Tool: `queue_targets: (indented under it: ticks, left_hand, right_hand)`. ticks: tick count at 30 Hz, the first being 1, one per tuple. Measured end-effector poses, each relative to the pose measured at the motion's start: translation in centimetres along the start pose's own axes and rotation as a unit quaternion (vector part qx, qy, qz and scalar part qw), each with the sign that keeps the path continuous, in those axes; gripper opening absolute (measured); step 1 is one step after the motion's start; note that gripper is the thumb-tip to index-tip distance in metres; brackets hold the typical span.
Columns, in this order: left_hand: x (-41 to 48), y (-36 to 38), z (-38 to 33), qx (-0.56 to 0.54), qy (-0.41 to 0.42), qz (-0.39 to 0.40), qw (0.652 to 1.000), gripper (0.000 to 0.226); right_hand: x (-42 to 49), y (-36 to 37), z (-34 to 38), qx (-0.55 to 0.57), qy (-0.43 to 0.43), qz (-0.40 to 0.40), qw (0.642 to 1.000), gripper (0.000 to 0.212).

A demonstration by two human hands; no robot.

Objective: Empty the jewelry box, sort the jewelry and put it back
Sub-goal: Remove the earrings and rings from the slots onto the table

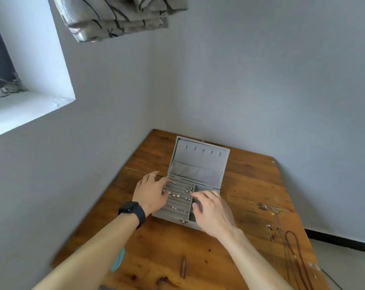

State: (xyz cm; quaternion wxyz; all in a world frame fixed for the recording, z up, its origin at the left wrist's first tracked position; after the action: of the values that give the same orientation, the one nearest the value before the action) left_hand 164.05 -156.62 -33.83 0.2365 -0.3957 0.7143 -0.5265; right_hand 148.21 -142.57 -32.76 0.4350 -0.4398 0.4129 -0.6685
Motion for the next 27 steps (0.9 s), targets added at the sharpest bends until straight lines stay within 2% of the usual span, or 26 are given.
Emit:
queue_targets:
  ticks: [3,5,16,27]
  left_hand:
    - [2.4,0.5,-0.1,-0.015,0.009,0.062,0.998,0.042]
    - [3.5,0.8,-0.3,-0.035,0.012,0.076,0.996,0.042]
    - [3.7,1.9,1.3,-0.076,0.023,0.024,0.997,0.049]
    - [4.5,1.5,0.6,-0.031,0.005,0.04,0.999,0.041]
  right_hand:
    - [3.2,1.5,0.0,-0.003,-0.007,0.004,1.0,0.035]
    - [5.0,2.5,0.1,-0.004,-0.009,0.006,1.0,0.034]
    - [9.7,6.4,1.2,-0.017,-0.003,0.014,1.0,0.028]
    - [10.4,6.1,1.4,-0.022,0.013,0.016,1.0,0.02]
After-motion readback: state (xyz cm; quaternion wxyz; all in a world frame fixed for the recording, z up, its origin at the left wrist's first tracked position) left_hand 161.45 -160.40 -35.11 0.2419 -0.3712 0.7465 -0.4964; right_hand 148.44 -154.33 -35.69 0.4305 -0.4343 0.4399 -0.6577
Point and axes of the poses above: each hand's wrist, its own x-axis towards the middle knuckle, its own y-axis out of the palm, z = x × y, the point moved 3 cm from there along x, towards the middle knuckle, and after that the axes turned 1 degree about -z, right-handed, at the moved point
